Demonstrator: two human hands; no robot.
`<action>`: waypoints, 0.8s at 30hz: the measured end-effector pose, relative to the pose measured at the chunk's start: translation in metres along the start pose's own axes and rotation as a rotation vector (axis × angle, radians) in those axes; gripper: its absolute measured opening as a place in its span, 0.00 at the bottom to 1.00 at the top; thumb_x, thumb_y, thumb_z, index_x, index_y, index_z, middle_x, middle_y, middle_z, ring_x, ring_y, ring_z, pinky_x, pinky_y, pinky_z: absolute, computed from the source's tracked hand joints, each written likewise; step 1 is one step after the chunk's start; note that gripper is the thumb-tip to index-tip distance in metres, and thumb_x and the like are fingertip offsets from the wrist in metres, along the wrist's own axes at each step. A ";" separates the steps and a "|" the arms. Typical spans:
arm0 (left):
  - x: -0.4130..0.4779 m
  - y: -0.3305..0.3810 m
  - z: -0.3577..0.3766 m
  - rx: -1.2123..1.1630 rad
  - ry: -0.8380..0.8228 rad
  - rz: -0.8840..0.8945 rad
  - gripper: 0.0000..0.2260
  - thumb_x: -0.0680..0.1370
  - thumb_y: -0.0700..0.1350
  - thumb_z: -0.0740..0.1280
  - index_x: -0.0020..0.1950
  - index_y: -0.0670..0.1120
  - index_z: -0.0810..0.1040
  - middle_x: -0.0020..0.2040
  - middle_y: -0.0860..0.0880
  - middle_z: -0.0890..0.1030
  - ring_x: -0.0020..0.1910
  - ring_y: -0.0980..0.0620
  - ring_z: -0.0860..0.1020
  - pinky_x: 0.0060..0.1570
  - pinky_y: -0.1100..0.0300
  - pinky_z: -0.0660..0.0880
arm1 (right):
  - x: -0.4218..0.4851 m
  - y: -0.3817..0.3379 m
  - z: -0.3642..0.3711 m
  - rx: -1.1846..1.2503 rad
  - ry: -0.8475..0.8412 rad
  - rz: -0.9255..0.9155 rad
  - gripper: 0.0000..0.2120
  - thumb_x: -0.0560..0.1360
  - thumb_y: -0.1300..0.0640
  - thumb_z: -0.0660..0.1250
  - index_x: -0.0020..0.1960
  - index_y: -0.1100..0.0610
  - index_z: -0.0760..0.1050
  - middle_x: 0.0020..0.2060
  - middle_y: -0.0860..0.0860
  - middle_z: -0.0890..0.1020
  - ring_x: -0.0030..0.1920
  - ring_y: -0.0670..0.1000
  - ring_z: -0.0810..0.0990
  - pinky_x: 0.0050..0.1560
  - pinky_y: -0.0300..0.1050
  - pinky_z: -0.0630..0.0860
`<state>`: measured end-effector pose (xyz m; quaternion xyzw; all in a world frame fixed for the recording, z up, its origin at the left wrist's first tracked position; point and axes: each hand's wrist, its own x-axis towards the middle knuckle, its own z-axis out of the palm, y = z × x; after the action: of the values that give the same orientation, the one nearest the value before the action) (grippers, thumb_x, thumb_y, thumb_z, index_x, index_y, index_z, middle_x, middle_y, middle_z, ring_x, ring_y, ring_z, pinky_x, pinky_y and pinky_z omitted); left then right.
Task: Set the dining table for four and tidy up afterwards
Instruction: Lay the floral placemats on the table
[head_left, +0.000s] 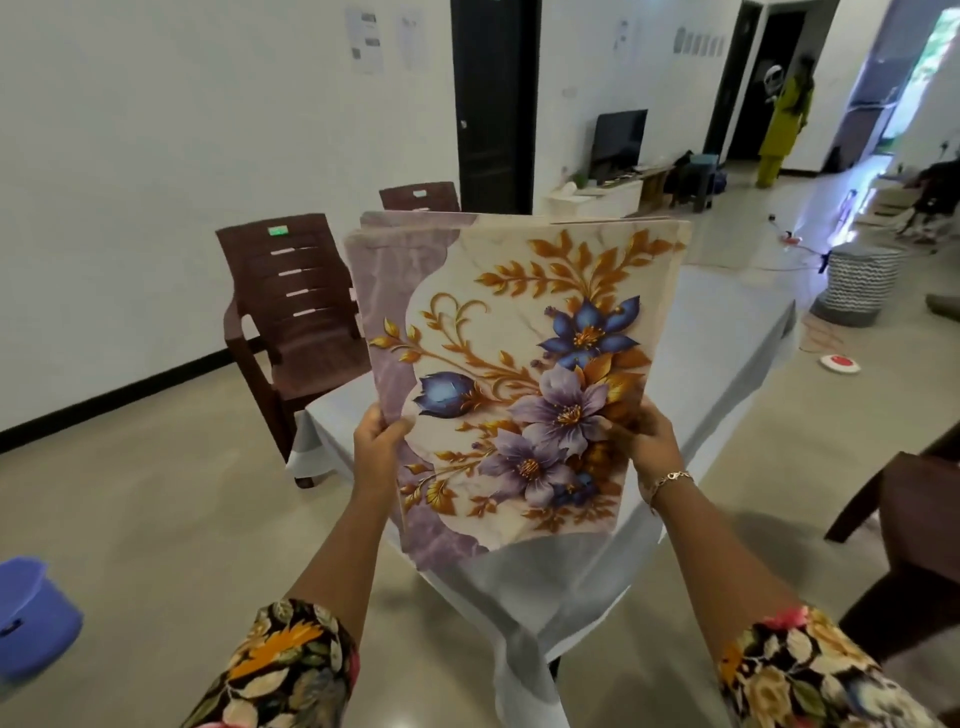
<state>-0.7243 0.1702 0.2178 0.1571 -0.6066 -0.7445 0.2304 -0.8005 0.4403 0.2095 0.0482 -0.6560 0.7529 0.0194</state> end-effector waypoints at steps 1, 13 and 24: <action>0.002 -0.007 -0.001 0.008 -0.011 -0.019 0.09 0.76 0.31 0.62 0.50 0.43 0.77 0.48 0.41 0.80 0.48 0.41 0.79 0.52 0.46 0.76 | 0.000 0.004 0.001 0.002 0.003 0.012 0.15 0.69 0.71 0.68 0.55 0.61 0.74 0.41 0.50 0.82 0.40 0.46 0.80 0.40 0.36 0.79; 0.042 -0.011 0.013 0.260 -0.058 0.019 0.03 0.79 0.38 0.63 0.46 0.43 0.70 0.46 0.40 0.76 0.47 0.43 0.76 0.49 0.47 0.75 | 0.006 0.020 0.004 -0.135 0.148 -0.068 0.13 0.73 0.70 0.64 0.56 0.62 0.72 0.41 0.46 0.80 0.37 0.39 0.79 0.41 0.30 0.76; 0.021 -0.045 -0.027 0.309 0.118 -0.394 0.11 0.78 0.48 0.65 0.52 0.40 0.73 0.46 0.43 0.77 0.45 0.45 0.75 0.42 0.55 0.73 | 0.032 0.052 0.000 0.233 0.417 0.331 0.11 0.73 0.72 0.61 0.41 0.57 0.72 0.23 0.49 0.77 0.24 0.47 0.76 0.27 0.41 0.77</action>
<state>-0.7348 0.1442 0.1693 0.3487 -0.6563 -0.6632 0.0889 -0.8368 0.4325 0.1615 -0.2134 -0.5458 0.8099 0.0253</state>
